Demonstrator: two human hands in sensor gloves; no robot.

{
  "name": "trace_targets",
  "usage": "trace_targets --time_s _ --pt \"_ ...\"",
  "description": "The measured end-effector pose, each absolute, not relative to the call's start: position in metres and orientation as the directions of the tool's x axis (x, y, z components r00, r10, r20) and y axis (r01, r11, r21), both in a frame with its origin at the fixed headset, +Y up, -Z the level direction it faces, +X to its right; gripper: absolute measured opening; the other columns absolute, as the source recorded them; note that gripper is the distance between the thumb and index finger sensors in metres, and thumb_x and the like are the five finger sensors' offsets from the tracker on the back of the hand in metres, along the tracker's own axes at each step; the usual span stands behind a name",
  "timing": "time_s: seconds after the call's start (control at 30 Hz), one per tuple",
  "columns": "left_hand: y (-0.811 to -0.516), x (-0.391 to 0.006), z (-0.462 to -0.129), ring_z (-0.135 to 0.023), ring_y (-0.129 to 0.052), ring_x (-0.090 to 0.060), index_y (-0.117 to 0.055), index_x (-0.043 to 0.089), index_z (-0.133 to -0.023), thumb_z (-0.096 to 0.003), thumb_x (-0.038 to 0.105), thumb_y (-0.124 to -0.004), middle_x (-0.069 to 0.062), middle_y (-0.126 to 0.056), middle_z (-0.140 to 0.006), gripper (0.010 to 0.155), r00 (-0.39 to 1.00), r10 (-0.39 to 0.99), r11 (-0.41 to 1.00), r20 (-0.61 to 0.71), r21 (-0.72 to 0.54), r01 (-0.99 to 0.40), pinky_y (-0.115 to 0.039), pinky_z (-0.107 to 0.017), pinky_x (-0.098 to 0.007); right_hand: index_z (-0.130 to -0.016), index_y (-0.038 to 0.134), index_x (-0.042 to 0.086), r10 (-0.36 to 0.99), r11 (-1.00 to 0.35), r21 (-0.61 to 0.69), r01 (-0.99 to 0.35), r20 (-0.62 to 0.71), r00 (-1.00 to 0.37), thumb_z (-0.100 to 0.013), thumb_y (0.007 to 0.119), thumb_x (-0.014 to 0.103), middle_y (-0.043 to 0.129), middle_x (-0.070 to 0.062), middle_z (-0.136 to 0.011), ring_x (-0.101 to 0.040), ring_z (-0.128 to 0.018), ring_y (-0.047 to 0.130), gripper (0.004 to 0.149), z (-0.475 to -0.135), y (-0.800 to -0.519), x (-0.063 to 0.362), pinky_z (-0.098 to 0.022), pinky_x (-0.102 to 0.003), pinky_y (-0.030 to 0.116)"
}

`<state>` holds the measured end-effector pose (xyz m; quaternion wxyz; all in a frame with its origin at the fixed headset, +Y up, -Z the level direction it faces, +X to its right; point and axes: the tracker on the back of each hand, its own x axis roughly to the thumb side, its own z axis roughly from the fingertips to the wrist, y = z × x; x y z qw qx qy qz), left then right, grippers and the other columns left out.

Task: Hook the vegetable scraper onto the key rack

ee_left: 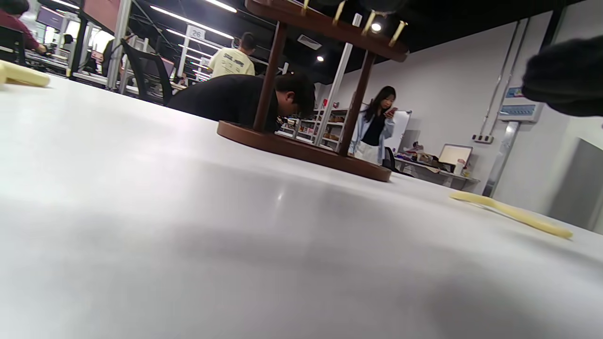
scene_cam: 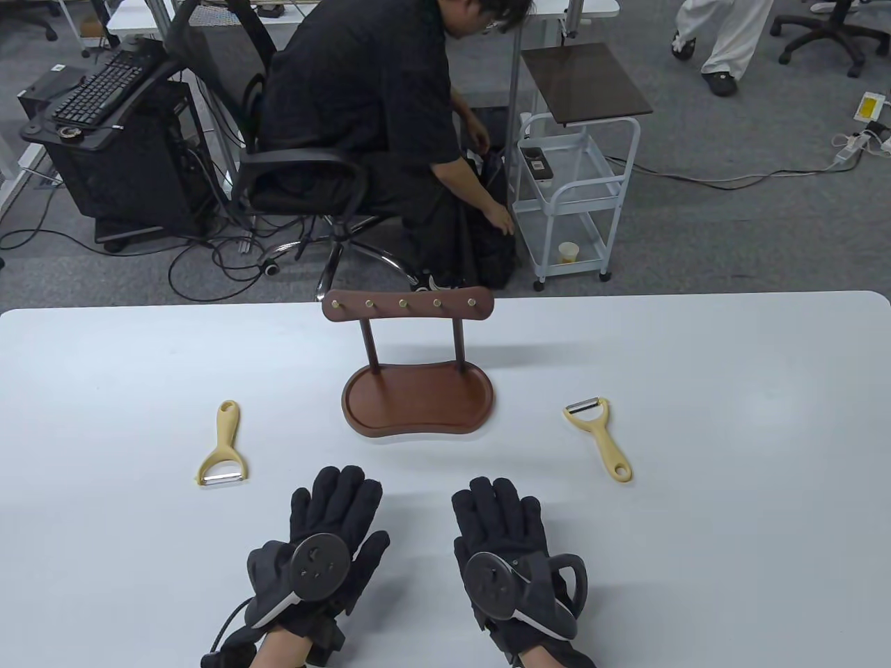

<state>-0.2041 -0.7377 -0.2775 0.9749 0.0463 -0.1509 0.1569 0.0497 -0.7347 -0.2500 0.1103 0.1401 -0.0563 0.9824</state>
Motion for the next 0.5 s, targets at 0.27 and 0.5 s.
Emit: trace_targets --time_s 0.27,0.5 --pt "-0.736 -0.222 -0.285 -0.119 -0.016 -0.026 -0.033 0.036 -0.116 -0.0513 0.069 -0.047 0.007 -0.022 -0.128 0.074 0.929 0.291 0.948 0.227 0.064 -0.313 -0.017 -0.082 -0.056 -0.113 0.037 0.021 0.211 -0.962 -0.102 -0.252 0.303 -0.929 -0.062 0.055 0.038 0.028 -0.008 -0.123 -0.038 -0.111 0.026 0.056 -0.247 -0.728 0.05 -0.079 -0.06 0.026" --pt "-0.736 -0.253 -0.301 -0.119 -0.016 -0.026 -0.033 0.037 -0.116 -0.0506 0.071 -0.05 0.008 -0.022 -0.128 0.075 0.963 0.252 0.963 0.097 0.072 -0.26 -0.019 -0.082 -0.056 -0.113 0.038 0.021 0.212 -0.959 -0.116 -0.258 0.311 -0.927 -0.062 0.055 0.038 0.029 -0.008 -0.123 -0.038 -0.111 0.026 0.056 -0.246 -0.726 0.05 -0.079 -0.06 0.026"
